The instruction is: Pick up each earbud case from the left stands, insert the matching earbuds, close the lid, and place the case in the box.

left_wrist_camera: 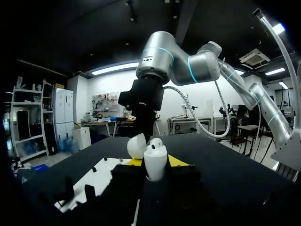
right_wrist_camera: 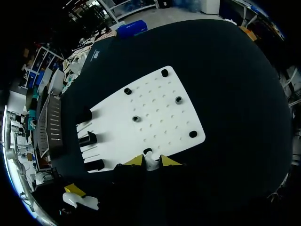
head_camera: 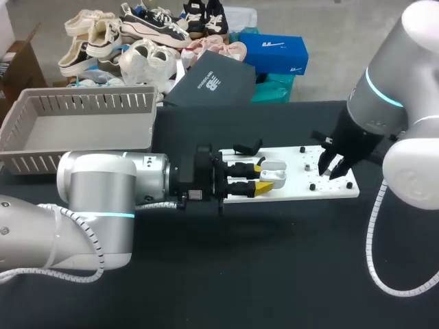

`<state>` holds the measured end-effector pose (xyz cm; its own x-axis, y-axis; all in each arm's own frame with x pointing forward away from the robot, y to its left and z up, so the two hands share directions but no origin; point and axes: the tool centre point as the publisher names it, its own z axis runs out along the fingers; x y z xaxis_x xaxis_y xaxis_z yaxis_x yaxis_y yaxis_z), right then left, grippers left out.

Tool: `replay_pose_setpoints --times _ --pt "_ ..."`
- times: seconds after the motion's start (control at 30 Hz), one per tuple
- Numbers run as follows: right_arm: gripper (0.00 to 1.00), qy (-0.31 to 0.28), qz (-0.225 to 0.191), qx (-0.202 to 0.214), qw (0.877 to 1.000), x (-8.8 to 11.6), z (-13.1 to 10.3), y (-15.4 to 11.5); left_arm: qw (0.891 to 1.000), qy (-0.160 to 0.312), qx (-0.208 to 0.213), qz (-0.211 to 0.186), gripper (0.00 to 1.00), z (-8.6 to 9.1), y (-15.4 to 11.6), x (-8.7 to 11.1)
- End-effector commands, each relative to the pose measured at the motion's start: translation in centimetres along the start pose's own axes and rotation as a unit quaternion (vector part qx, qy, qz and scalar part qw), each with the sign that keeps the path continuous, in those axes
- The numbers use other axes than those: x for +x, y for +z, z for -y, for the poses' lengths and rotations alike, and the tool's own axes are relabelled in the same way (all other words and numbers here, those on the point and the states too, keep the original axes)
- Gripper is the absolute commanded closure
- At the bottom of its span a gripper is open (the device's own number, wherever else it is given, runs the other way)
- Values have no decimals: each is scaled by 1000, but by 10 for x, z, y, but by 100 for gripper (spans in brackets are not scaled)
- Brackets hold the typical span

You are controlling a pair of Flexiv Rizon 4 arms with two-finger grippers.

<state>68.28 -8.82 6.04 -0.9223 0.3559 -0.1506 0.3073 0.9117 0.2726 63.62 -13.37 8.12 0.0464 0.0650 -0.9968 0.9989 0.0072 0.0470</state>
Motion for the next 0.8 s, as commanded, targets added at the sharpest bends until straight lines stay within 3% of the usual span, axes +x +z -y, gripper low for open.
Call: replay_pose_setpoints --times 0.03,0.27,0.47,0.8 --pt "100 3 47 -3 999 17 14 -36 1000 1 -3 0 100 2 0 0" --pt "100 -12 80 9 997 37 11 -83 1000 1 -3 0 100 2 0 0" --pt "100 -60 79 13 995 58 -6 -118 1000 1 -3 0 100 2 0 0" --pt "100 -142 32 45 988 89 -46 -129 1000 1 -3 0 100 2 0 0"
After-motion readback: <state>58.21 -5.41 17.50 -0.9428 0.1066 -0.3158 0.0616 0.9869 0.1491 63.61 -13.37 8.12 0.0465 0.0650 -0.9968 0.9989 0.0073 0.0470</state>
